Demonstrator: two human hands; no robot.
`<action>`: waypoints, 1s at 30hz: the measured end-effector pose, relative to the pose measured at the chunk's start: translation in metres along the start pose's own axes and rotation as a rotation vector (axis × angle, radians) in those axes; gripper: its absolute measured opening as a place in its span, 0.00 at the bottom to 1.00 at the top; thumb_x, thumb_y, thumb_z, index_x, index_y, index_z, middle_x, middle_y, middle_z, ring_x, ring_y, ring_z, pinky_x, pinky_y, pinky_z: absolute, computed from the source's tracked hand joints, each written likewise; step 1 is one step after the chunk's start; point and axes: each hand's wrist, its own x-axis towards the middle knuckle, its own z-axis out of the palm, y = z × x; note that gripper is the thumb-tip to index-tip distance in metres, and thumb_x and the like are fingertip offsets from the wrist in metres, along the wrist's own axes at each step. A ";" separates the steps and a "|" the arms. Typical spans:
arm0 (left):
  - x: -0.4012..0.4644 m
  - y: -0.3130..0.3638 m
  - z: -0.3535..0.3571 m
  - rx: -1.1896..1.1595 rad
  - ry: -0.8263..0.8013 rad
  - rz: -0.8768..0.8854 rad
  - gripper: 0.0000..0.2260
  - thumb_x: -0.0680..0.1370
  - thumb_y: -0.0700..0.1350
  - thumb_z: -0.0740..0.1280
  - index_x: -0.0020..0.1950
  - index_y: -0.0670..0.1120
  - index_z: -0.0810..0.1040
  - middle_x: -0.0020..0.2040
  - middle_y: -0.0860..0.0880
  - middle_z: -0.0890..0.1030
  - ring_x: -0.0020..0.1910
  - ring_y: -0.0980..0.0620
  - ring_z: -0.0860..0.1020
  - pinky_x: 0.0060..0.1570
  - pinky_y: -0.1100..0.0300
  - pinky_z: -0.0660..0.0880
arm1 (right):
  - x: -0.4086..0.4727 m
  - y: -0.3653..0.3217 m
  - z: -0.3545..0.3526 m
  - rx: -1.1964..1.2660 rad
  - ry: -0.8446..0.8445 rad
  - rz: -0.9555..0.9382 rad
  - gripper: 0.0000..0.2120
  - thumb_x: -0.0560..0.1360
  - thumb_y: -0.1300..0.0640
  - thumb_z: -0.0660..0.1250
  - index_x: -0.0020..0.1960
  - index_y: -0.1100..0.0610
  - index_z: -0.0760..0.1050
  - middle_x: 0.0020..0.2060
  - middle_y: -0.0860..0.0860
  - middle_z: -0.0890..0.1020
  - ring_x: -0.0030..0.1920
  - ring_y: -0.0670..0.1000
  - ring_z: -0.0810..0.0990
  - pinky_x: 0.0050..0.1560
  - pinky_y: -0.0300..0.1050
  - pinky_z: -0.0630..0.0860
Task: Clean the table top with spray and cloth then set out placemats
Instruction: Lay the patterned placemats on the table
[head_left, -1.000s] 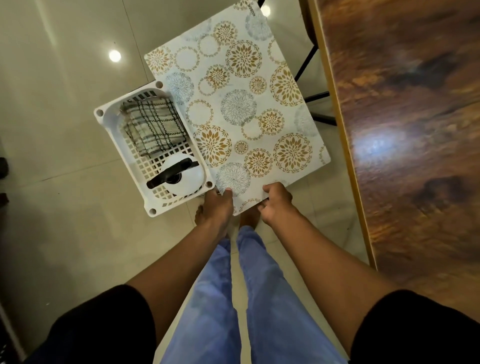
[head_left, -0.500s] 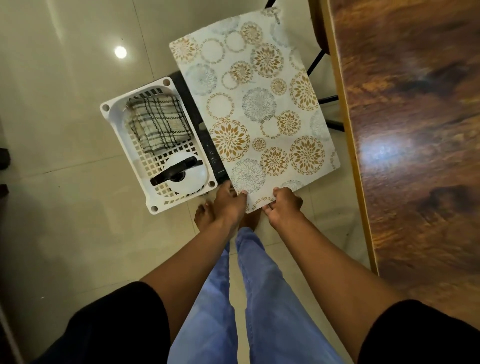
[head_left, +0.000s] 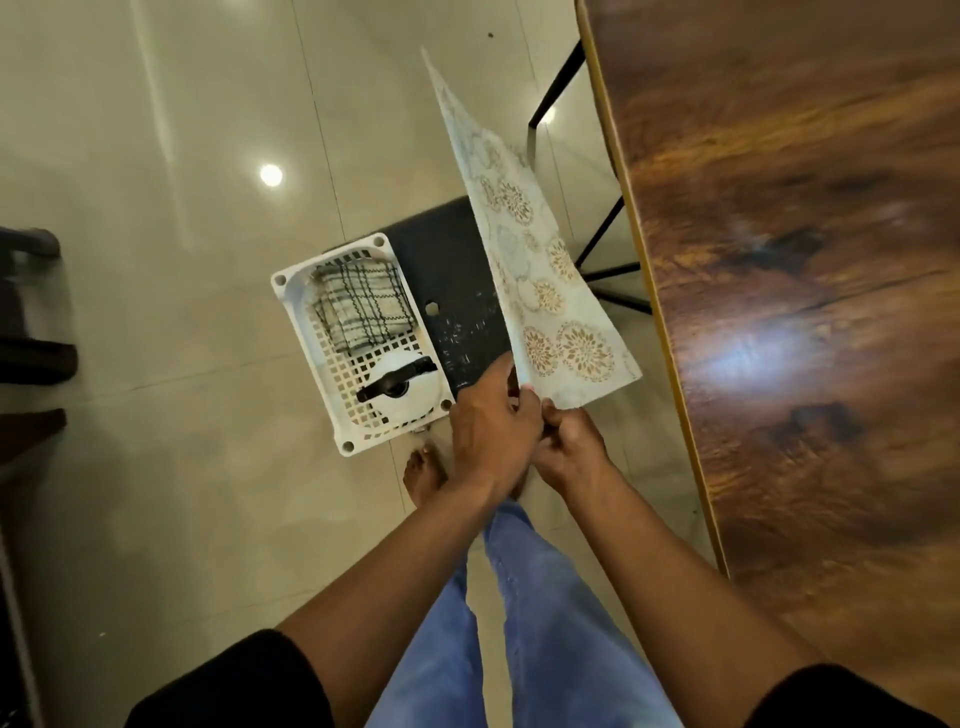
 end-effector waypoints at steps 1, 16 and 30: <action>-0.003 0.009 -0.008 0.021 0.020 0.014 0.12 0.82 0.42 0.67 0.65 0.48 0.83 0.51 0.52 0.88 0.43 0.56 0.79 0.41 0.77 0.69 | -0.007 -0.001 0.005 0.002 -0.037 -0.006 0.23 0.77 0.72 0.64 0.70 0.60 0.78 0.67 0.61 0.80 0.66 0.63 0.80 0.67 0.62 0.77; -0.017 0.111 -0.186 -0.264 0.414 -0.118 0.21 0.84 0.45 0.64 0.77 0.48 0.70 0.63 0.43 0.83 0.60 0.39 0.81 0.61 0.49 0.77 | -0.209 -0.039 0.115 -0.288 -0.309 -0.132 0.20 0.81 0.75 0.60 0.67 0.60 0.77 0.65 0.58 0.83 0.54 0.59 0.84 0.51 0.56 0.85; 0.002 0.127 -0.228 -0.742 0.194 0.090 0.28 0.83 0.39 0.67 0.83 0.49 0.68 0.82 0.50 0.70 0.82 0.48 0.67 0.82 0.40 0.63 | -0.301 -0.106 0.112 -0.459 -0.219 -0.563 0.24 0.78 0.63 0.73 0.69 0.53 0.66 0.61 0.54 0.81 0.58 0.58 0.84 0.51 0.55 0.85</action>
